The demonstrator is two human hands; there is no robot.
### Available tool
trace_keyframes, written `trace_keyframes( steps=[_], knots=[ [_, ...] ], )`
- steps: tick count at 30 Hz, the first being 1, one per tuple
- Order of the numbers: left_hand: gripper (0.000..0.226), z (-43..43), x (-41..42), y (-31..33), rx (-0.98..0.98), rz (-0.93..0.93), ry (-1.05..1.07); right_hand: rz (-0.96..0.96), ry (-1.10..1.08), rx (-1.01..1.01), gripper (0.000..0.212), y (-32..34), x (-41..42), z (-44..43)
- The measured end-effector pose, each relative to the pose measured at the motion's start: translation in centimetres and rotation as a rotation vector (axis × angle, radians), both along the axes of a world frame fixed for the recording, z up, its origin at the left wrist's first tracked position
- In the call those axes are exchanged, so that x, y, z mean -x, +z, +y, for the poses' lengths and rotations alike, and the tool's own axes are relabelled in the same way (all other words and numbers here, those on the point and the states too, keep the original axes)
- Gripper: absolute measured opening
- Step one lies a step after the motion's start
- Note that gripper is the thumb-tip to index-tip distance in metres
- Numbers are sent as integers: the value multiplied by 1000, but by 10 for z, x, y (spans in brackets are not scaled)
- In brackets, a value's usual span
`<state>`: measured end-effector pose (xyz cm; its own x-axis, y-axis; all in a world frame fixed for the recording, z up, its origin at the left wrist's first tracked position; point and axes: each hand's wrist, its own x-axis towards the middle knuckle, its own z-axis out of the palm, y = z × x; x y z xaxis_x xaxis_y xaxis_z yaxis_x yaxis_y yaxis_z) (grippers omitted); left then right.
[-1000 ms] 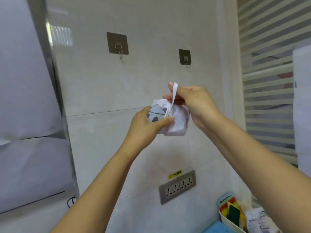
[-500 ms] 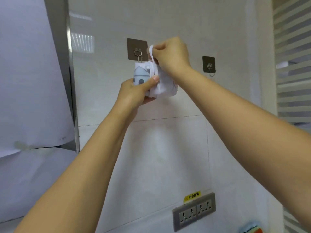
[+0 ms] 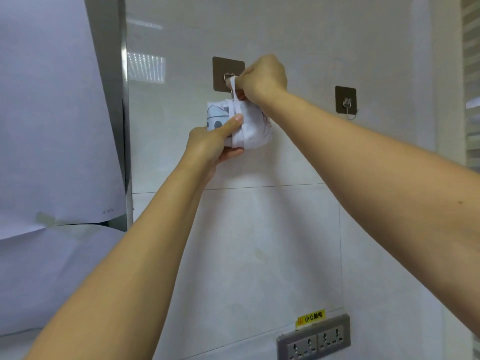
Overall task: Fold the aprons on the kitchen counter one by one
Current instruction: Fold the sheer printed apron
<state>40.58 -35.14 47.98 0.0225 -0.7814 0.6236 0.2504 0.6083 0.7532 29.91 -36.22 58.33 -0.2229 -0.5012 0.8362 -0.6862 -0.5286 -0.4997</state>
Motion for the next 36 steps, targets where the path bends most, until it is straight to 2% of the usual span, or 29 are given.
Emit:
trace_keyframes(
  steps=[4, 6, 9, 12, 14, 16, 19, 22, 25, 26, 28, 30, 36],
  knots=[
    [30, -4, -4, 1, -19, -37, -11, -100, 19, 24, 15, -5, 4, -6],
    [36, -7, -5, 0, -41, -39, -6, -86, 28, 8, 18, -6, 5, -8],
    [42, -8, -6, 3, -52, -44, 17, -68, -23, -15, 8, -3, 4, -4],
    [45, -9, -8, 5, -47, -52, 40, -66, -32, -26, 20, 0, 3, -6],
    [43, -9, -7, 4, -43, -64, 36, -69, -30, -24, 11, 3, 2, -8],
    [40, -11, -6, 0, -24, -49, 48, -28, -54, -11, 10, 7, 0, -8],
    [31, -14, -3, -11, 78, -14, 98, 116, -158, 44, 34, 8, -6, -2],
    [32, -14, -5, -23, 89, -30, 78, 280, -171, 79, 20, 0, -11, -1],
    [25, -12, -9, -27, 72, -83, 84, 426, -140, 76, 16, -16, -7, -6],
    [21, -11, -13, -28, 74, -77, 95, 427, -81, 91, 15, -23, -6, -9],
    [19, -11, -16, -32, 73, -36, 87, 387, 56, 124, 33, -39, -1, -13],
    [23, -11, -13, -38, 75, -14, 72, 340, 104, 176, 43, -53, 4, -13],
    [21, -6, 10, -56, 65, 14, 153, 458, 87, 277, 40, -88, 24, -3]
  ],
)
